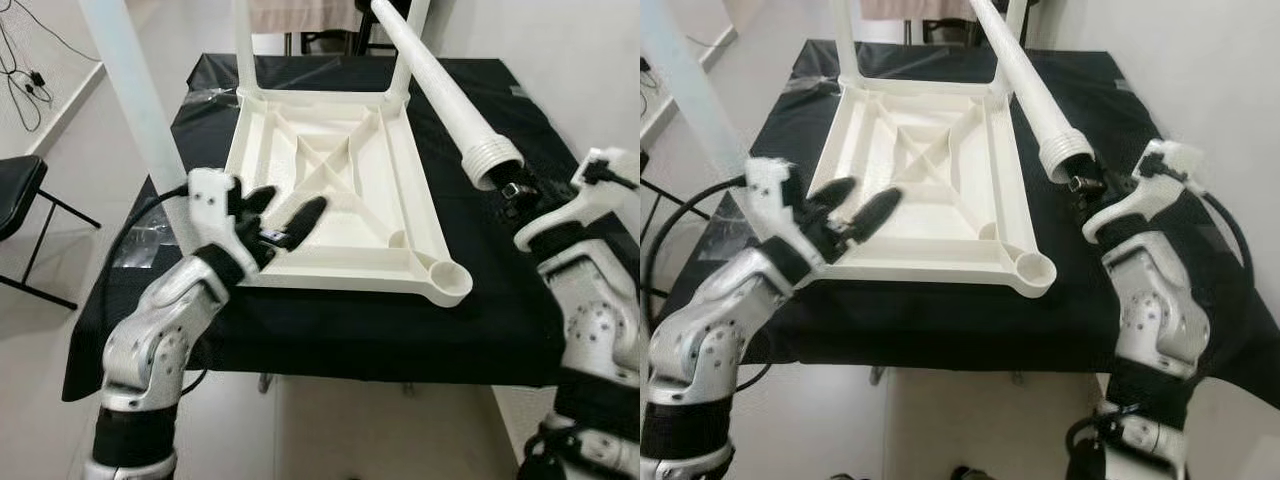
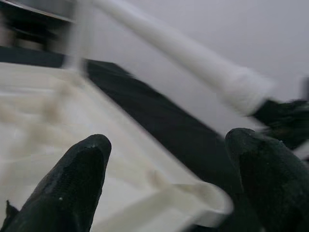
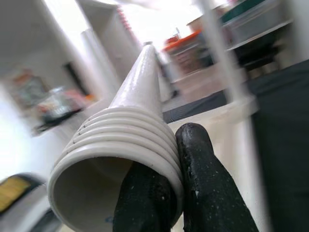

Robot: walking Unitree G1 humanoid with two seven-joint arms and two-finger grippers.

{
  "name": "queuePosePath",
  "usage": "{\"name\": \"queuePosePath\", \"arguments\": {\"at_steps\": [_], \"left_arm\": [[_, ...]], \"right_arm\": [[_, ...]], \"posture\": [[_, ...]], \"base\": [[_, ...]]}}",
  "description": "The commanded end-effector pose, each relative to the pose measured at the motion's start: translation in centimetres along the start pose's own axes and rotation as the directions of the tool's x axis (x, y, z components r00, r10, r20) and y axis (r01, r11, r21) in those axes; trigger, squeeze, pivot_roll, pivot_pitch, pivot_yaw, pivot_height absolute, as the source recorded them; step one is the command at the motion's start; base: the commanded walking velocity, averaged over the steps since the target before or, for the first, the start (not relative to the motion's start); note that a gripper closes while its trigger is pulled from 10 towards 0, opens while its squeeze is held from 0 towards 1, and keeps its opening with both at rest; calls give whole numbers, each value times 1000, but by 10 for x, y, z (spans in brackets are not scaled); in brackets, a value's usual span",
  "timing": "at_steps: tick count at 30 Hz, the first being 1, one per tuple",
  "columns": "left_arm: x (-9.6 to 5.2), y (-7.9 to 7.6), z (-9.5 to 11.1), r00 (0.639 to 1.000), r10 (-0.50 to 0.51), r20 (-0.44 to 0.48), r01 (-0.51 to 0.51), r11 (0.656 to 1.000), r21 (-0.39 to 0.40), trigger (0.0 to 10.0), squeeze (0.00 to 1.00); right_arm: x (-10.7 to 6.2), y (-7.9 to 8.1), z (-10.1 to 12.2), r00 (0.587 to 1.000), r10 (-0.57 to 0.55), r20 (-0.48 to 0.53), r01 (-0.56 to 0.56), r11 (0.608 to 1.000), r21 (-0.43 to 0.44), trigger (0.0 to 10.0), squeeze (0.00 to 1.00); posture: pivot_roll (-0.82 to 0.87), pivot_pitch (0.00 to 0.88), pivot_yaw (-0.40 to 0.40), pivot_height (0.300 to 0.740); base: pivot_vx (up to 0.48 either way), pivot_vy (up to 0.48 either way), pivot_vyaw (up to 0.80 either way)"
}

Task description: Building children table

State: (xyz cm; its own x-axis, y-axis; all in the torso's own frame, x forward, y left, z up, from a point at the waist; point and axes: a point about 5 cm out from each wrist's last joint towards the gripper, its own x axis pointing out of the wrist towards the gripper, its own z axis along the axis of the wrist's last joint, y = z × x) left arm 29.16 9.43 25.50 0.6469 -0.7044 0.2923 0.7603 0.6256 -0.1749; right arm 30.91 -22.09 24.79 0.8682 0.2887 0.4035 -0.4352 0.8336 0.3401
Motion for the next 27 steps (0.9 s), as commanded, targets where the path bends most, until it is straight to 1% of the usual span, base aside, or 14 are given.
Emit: {"name": "queuePosePath", "arguments": {"at_steps": [1, 3, 4, 7, 8, 9, 14, 17, 18, 20, 24, 25, 26, 27], "left_arm": [[2, -5, -5, 999, -47, -27, 46, 998, -32, 10000, 0], [10, -10, 0, 994, -106, 0, 106, 992, -69, 10000, 0], [12, -12, 2, 993, -119, 13, 120, 989, -83, 10000, 0], [14, -12, 5, 991, -129, 21, 131, 986, -100, 10000, 0], [24, -9, 20, 989, -127, 79, 139, 976, -170, 10000, 0], [28, -7, 27, 986, -125, 114, 146, 968, -203, 10000, 0], [32, -2, 38, 980, -119, 161, 157, 955, -253, 10000, 0], [36, 8, 61, 954, -97, 282, 193, 922, -336, 10000, 0], [36, 8, 61, 954, -97, 282, 193, 922, -336, 10000, 0], [36, 11, 73, 935, -105, 340, 236, 898, -371, 10000, 0], [37, 12, 76, 931, -109, 347, 249, 887, -388, 10000, 0], [37, 13, 83, 922, -128, 366, 282, 869, -407, 10000, 0], [37, 13, 83, 922, -128, 366, 282, 869, -407, 10000, 0], [37, 13, 88, 911, -152, 382, 316, 854, -414, 10000, 0]], "right_arm": [[0, 11, 6, 996, 82, 28, -83, 997, 6, 10000, 0], [-7, 20, -4, 980, 197, -8, -196, 979, 56, 10000, 0], [-9, 22, -6, 974, 225, -11, -224, 972, 72, 10000, 0], [-11, 22, -6, 969, 246, -8, -244, 966, 87, 10000, 0], [-15, 15, -3, 973, 226, 35, -229, 963, 140, 10000, 0], [-18, 14, -1, 971, 231, 61, -238, 957, 163, 10000, 0], [-22, 17, 1, 960, 263, 97, -278, 941, 195, 10000, 0], [-35, 29, -6, 927, 364, 92, -375, 898, 229, 10000, 0], [-35, 29, -6, 927, 364, 92, -375, 898, 229, 10000, 0], [-41, 32, -8, 908, 407, 93, -418, 877, 237, 10000, 0], [-42, 33, -8, 904, 417, 96, -428, 870, 244, 10000, 0], [-45, 34, -9, 893, 441, 84, -448, 860, 243, 10000, 0], [-45, 34, -9, 893, 441, 84, -448, 860, 243, 10000, 0], [-47, 36, -9, 882, 464, 75, -468, 851, 239, 10000, 0]], "posture": [[13, 152, -50, 740], [11, 146, -57, 740], [11, 146, -57, 740], [11, 146, -57, 740], [11, 141, -57, 740], [6, 136, -53, 740], [4, 133, -53, 740], [2, 129, -50, 740], [2, 129, -50, 740], [4, 128, -49, 740], [4, 128, -49, 740], [4, 133, -45, 740], [4, 133, -45, 740], [4, 133, -43, 740]], "base": [[0, 0, 0], [0, 0, -800], [0, 0, -800], [0, 0, -800], [0, 0, -800], [0, 0, -800], [0, 0, -800], [0, 0, -800], [0, 0, -800], [0, 0, -800], [0, 0, -800], [0, 0, 0], [0, 0, 0], [0, 0, 0]]}}
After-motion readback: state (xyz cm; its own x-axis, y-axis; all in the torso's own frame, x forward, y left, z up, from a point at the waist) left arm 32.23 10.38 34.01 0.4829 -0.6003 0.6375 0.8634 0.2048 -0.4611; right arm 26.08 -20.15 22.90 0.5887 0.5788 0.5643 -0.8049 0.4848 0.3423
